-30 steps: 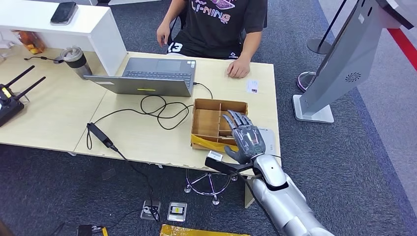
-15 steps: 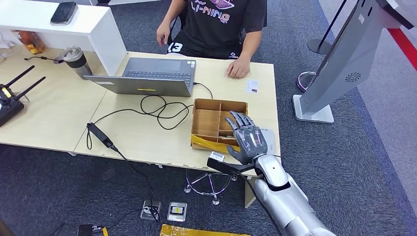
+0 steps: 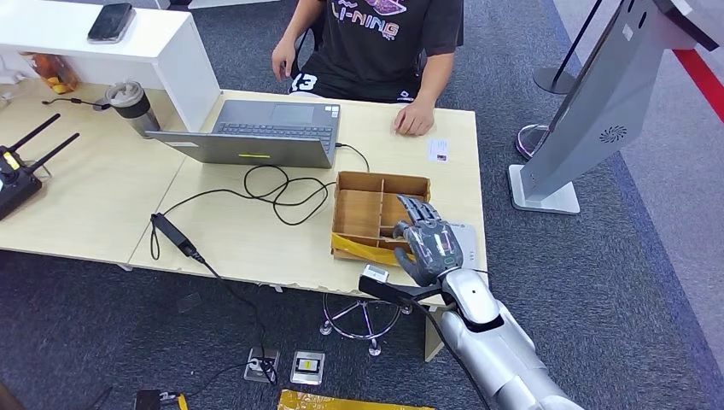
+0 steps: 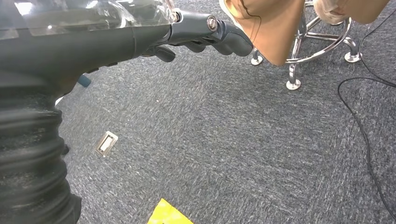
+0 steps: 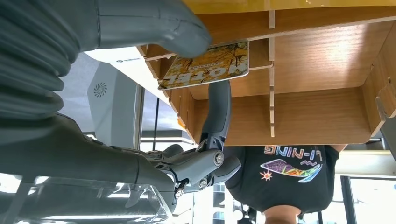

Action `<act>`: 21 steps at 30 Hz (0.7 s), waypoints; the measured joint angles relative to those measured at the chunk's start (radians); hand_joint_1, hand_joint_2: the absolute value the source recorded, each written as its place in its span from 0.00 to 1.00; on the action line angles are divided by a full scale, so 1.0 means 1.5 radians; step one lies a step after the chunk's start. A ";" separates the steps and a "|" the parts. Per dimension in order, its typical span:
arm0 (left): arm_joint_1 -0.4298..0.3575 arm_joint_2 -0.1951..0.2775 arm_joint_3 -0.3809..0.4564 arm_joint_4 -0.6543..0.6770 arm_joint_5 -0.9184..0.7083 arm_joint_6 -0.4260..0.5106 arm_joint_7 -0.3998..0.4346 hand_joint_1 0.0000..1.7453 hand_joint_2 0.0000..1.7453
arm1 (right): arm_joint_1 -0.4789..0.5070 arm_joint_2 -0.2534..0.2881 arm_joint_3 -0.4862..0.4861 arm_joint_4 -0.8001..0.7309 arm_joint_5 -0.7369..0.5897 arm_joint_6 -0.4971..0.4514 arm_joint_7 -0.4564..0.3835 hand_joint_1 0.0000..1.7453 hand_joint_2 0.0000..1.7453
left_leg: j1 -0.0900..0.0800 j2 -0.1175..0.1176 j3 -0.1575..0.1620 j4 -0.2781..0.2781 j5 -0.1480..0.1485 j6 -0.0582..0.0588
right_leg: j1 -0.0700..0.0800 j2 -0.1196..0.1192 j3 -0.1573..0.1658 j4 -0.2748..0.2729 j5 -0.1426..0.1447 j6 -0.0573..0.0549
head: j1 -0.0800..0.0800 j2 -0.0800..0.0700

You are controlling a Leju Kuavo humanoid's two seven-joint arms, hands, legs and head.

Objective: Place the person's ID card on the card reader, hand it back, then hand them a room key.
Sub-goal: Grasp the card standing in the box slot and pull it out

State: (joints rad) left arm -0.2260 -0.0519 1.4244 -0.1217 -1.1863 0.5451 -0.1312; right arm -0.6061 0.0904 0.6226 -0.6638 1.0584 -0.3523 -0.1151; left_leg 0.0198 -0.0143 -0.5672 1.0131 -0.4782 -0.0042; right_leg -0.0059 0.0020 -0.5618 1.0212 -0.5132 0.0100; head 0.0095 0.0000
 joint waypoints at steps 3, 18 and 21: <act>0.000 0.000 0.000 0.000 0.000 0.000 0.000 0.00 1.00 | 0.000 0.001 0.000 0.000 0.001 0.005 0.002 0.54 1.00 | 0.000 0.000 0.000 0.000 0.000 0.000 | 0.000 0.000 0.000 0.000 0.000 0.000 | 0.000 0.000; 0.000 0.000 0.000 0.000 -0.001 -0.001 0.000 0.00 1.00 | -0.010 0.007 0.000 0.000 0.022 0.015 0.008 1.00 1.00 | 0.000 0.000 0.000 0.000 0.000 0.000 | 0.000 0.000 0.000 0.000 0.000 0.000 | 0.000 0.000; 0.000 0.000 0.000 0.000 -0.002 0.000 0.000 0.00 1.00 | -0.013 0.010 0.000 0.000 0.025 0.014 0.008 0.99 1.00 | 0.000 0.000 0.000 0.000 0.000 0.000 | 0.000 0.000 0.000 0.000 0.000 0.000 | 0.000 0.000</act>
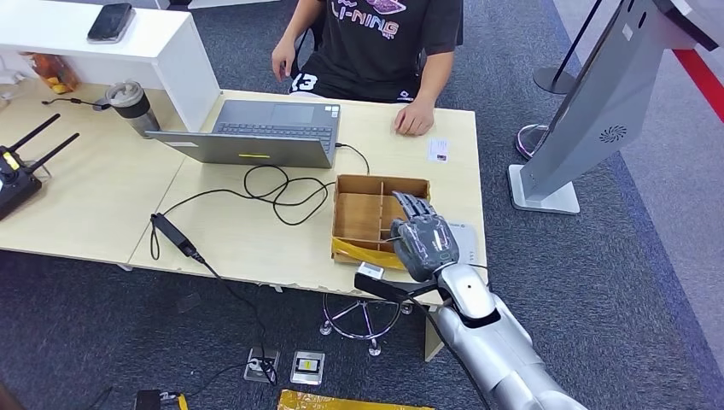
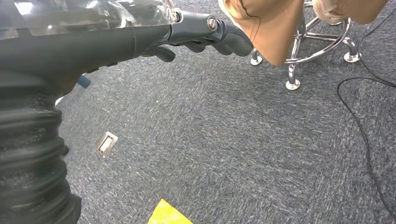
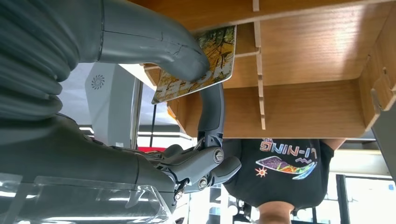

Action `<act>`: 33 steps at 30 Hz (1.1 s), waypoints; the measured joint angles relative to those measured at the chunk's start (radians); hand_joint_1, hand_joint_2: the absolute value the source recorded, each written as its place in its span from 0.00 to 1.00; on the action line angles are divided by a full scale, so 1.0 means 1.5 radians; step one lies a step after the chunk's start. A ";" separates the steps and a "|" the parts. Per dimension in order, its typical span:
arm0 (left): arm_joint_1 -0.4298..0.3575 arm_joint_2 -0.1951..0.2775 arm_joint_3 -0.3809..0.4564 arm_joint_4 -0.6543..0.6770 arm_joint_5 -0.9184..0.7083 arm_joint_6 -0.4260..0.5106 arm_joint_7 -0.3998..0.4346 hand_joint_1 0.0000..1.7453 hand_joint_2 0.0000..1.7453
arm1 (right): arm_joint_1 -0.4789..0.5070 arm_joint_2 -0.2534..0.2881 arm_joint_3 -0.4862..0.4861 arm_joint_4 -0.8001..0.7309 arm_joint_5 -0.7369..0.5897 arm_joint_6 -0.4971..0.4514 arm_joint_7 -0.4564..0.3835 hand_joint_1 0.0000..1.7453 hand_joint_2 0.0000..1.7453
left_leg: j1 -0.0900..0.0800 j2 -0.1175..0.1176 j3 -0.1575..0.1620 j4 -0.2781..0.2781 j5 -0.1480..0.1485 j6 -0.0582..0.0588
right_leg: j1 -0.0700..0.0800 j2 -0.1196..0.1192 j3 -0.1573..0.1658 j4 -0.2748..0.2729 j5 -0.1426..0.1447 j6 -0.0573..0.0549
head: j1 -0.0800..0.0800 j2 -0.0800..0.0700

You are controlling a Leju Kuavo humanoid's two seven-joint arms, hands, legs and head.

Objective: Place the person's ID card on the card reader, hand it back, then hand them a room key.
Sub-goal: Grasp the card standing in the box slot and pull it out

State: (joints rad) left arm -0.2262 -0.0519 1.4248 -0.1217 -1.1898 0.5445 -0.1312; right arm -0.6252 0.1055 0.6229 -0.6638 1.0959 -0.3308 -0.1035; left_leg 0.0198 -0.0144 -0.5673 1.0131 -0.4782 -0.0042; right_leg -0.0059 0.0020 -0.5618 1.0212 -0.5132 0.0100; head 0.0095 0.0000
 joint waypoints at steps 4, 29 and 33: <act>0.000 0.000 0.000 0.000 -0.001 0.000 0.000 0.00 1.00 | -0.001 0.002 0.000 0.000 0.001 -0.002 -0.002 1.00 1.00 | 0.000 0.000 0.000 0.000 0.000 0.000 | 0.000 0.000 0.000 0.000 0.000 0.000 | 0.000 0.000; 0.004 0.009 0.000 0.000 -0.017 -0.018 0.018 0.00 1.00 | -0.036 -0.014 -0.060 -0.424 -0.108 0.081 -0.027 1.00 1.00 | 0.000 0.000 0.000 0.000 0.000 0.000 | 0.000 0.000 0.000 0.000 0.000 0.000 | 0.000 0.000; 0.004 0.011 0.000 0.000 -0.031 -0.030 0.006 0.00 1.00 | -0.067 -0.005 -0.058 -0.423 -0.076 0.080 -0.035 1.00 1.00 | 0.000 0.000 0.000 0.000 0.000 0.000 | 0.000 0.000 0.000 0.000 0.000 0.000 | 0.000 0.000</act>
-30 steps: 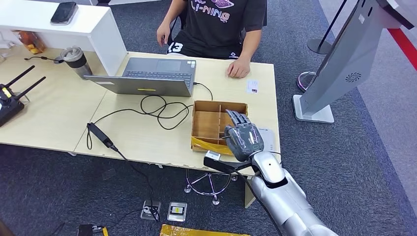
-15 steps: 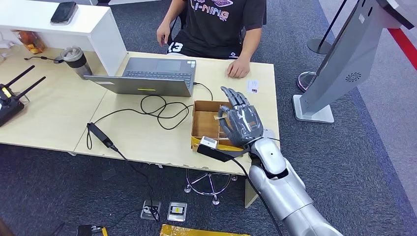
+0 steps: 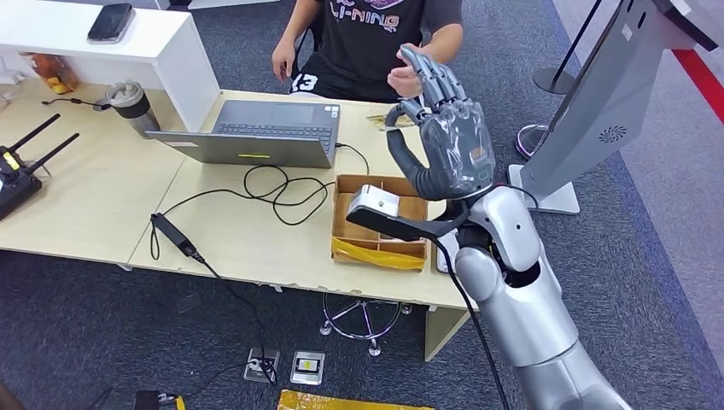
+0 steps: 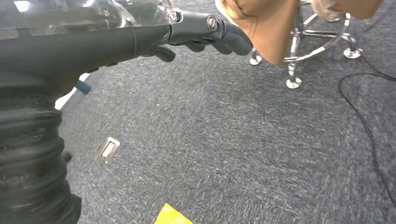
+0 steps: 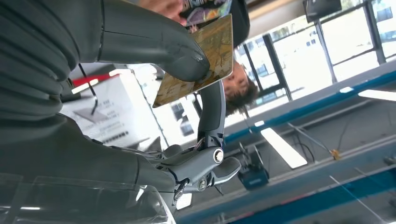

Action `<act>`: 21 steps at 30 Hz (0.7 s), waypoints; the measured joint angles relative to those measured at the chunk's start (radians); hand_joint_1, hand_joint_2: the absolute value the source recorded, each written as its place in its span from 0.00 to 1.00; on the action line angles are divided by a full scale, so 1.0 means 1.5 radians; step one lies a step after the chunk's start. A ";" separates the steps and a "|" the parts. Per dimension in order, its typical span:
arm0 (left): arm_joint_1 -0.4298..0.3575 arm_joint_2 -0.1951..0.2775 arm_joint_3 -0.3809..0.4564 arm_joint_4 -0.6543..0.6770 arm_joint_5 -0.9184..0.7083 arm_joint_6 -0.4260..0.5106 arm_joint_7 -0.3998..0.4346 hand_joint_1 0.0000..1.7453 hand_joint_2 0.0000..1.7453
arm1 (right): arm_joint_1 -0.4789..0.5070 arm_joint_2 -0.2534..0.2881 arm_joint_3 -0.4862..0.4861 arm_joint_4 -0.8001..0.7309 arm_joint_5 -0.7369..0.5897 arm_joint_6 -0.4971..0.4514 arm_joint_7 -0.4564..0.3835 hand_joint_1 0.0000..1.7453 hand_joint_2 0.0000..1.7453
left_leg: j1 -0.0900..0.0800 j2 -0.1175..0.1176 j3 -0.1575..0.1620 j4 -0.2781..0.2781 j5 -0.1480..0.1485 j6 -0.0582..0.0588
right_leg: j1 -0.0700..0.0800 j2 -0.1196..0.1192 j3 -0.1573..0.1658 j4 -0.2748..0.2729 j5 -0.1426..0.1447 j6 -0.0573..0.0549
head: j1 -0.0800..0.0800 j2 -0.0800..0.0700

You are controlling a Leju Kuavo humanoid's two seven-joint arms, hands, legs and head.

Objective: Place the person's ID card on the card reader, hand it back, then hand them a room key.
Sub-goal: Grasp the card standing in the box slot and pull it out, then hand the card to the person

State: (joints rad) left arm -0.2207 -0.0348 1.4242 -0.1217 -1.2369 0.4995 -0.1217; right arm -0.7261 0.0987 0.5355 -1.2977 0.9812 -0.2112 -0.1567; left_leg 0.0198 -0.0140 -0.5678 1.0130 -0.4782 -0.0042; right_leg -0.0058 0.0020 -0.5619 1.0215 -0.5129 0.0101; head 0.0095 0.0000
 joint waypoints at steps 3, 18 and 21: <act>-0.002 0.000 0.000 0.000 -0.014 -0.006 -0.023 0.00 1.00 | -0.053 0.021 0.003 0.075 0.059 -0.038 -0.003 1.00 1.00 | 0.000 0.000 0.000 0.000 0.000 0.000 | 0.000 0.000 0.000 0.000 0.000 0.000 | 0.000 0.000; -0.015 -0.001 -0.001 0.000 -0.074 -0.023 -0.086 0.00 1.00 | -0.180 0.094 0.048 0.503 0.275 -0.025 0.115 1.00 1.00 | 0.000 -0.001 -0.001 0.000 0.000 0.000 | 0.000 -0.001 0.000 0.000 0.000 0.000 | 0.000 0.000; -0.014 0.001 -0.001 0.000 -0.082 -0.037 -0.090 0.00 1.00 | -0.192 0.092 0.053 0.538 0.289 -0.023 0.131 1.00 1.00 | 0.000 -0.001 -0.001 0.000 0.000 0.000 | 0.000 -0.001 0.000 0.000 0.000 0.000 | 0.000 0.000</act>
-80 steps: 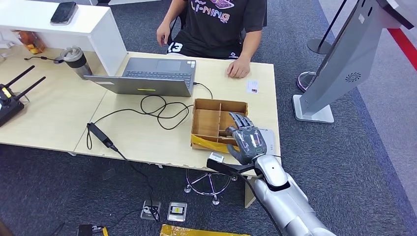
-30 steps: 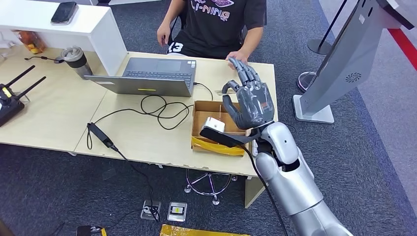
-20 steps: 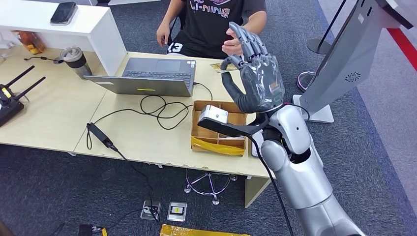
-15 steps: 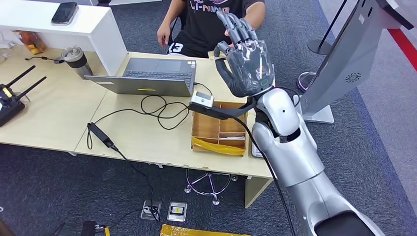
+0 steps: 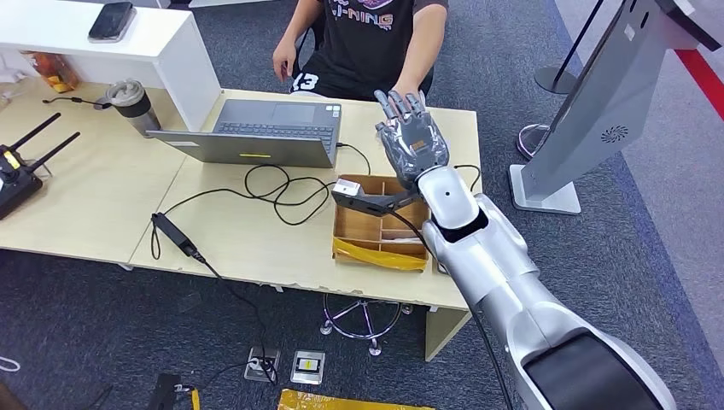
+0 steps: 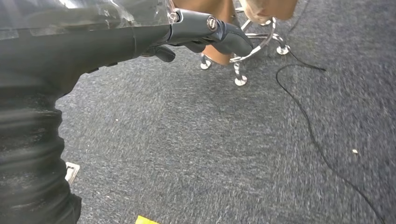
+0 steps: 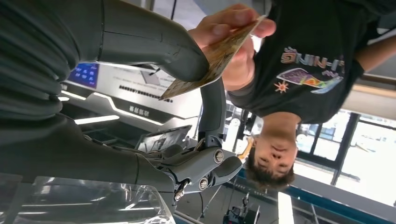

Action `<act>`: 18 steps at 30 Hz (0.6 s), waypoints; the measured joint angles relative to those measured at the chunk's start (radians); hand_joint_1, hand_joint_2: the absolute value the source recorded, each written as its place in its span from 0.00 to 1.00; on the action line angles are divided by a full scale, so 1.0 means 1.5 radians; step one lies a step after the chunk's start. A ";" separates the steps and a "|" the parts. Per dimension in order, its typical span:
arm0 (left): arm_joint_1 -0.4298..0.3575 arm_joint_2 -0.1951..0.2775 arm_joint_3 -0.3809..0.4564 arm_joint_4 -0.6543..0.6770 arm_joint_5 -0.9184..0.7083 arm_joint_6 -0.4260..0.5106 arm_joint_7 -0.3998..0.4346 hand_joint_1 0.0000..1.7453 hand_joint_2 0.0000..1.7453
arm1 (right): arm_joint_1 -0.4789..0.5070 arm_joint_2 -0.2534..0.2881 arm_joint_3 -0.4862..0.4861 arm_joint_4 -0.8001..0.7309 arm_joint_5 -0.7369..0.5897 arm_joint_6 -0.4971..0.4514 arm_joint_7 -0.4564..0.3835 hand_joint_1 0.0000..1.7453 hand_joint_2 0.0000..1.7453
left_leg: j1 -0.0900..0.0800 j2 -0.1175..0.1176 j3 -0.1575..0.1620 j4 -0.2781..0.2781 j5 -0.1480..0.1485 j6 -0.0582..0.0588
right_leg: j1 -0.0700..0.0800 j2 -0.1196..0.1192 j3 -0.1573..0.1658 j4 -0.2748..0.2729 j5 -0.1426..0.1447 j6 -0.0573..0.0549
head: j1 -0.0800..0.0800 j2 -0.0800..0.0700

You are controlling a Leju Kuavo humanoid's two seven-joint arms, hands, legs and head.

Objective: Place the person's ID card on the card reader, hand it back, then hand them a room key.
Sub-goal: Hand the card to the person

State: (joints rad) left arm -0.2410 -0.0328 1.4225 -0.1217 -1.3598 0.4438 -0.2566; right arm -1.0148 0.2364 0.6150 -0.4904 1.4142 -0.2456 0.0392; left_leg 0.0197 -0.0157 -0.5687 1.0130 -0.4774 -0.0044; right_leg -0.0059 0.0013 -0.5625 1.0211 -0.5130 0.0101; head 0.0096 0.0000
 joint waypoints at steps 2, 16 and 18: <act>0.001 0.003 0.000 0.000 -0.003 -0.006 -0.001 0.00 1.00 | -0.005 -0.002 0.003 0.015 0.008 -0.001 0.007 1.00 1.00 | 0.000 0.000 0.000 0.000 0.000 0.000 | 0.000 0.000 0.000 0.000 0.000 0.000 | 0.000 0.000; 0.006 0.014 0.000 0.000 -0.010 -0.005 -0.002 0.00 1.00 | -0.039 -0.006 0.008 0.067 0.024 -0.030 0.011 0.00 1.00 | 0.000 0.000 0.000 0.000 0.000 0.000 | 0.000 0.000 0.000 0.000 0.000 0.000 | 0.000 0.000; 0.007 0.015 0.000 0.000 -0.010 -0.005 -0.002 0.00 1.00 | -0.040 -0.006 0.008 0.069 0.024 -0.046 0.007 0.00 1.00 | 0.000 0.000 0.000 0.000 0.000 0.000 | 0.000 0.000 0.000 0.000 0.000 0.000 | 0.000 0.000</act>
State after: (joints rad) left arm -0.2311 -0.0109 1.4225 -0.1217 -1.3750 0.4360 -0.2598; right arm -1.0751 0.2277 0.6270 -0.3863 1.4504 -0.3150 0.0489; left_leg 0.0198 -0.0155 -0.5684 1.0131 -0.4774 -0.0045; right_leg -0.0058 0.0018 -0.5626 1.0212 -0.5129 0.0101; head 0.0094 0.0000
